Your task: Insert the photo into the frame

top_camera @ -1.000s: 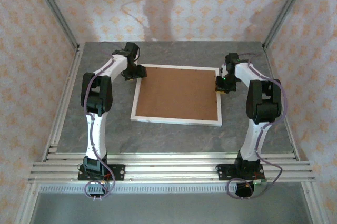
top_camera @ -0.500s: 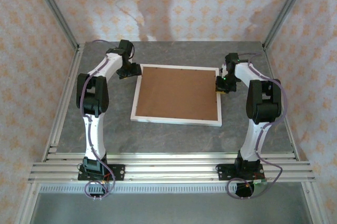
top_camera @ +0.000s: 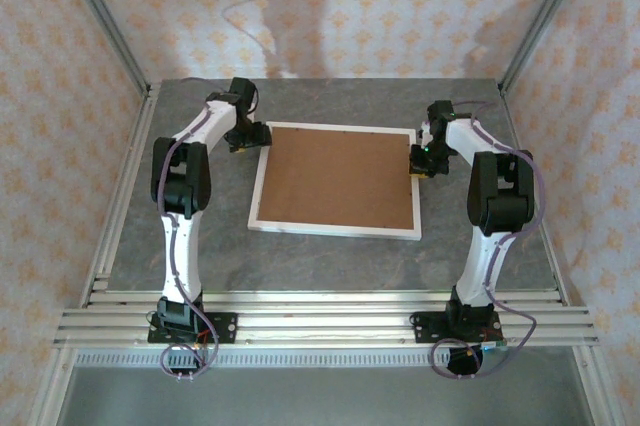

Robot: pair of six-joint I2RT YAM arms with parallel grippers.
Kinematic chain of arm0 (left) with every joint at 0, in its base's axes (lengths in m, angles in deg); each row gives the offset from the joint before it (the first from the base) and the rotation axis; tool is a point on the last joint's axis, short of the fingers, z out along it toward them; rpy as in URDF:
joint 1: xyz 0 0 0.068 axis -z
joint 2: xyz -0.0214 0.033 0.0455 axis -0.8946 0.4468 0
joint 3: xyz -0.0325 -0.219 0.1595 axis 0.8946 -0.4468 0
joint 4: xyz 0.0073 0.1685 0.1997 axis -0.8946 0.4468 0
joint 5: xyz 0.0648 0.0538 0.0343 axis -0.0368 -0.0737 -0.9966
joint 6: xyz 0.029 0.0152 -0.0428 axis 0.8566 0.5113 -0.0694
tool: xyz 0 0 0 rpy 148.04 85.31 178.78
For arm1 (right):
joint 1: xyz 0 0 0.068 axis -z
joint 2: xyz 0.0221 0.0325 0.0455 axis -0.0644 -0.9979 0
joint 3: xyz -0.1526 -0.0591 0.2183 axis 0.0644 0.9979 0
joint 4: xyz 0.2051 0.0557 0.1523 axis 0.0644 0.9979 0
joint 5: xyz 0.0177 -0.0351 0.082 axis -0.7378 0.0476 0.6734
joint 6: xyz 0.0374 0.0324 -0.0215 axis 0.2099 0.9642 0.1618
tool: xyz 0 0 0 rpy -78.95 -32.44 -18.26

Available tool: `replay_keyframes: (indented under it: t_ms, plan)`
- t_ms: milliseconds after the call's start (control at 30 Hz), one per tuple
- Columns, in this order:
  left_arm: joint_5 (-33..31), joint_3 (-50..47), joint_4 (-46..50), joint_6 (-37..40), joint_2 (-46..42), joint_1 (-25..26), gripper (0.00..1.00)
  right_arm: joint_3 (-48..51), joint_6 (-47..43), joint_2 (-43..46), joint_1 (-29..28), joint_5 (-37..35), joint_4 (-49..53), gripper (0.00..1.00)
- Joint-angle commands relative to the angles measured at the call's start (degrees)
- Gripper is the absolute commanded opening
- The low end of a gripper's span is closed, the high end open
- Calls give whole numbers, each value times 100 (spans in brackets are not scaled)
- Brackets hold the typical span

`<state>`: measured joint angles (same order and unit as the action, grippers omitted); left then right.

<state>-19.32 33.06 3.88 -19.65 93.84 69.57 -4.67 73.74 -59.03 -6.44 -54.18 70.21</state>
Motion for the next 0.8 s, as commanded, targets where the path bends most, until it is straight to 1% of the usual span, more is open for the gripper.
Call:
replay_keyframes:
  t_ms: [0,167,500,600,767]
  plan:
    - [9,149,485,210,533,255,69,82,44,-464,-143,226,-93,13]
    - [-14,293,684,301,783,537,68,66,39,-464,-165,293,-107,13]
    - [213,636,1017,315,1225,798,68,56,54,-477,-191,344,-118,13]
    - [324,533,933,207,1253,907,68,46,72,-485,-192,346,-129,13]
    - [587,73,438,-137,1071,962,68,40,62,-481,-192,345,-118,13]
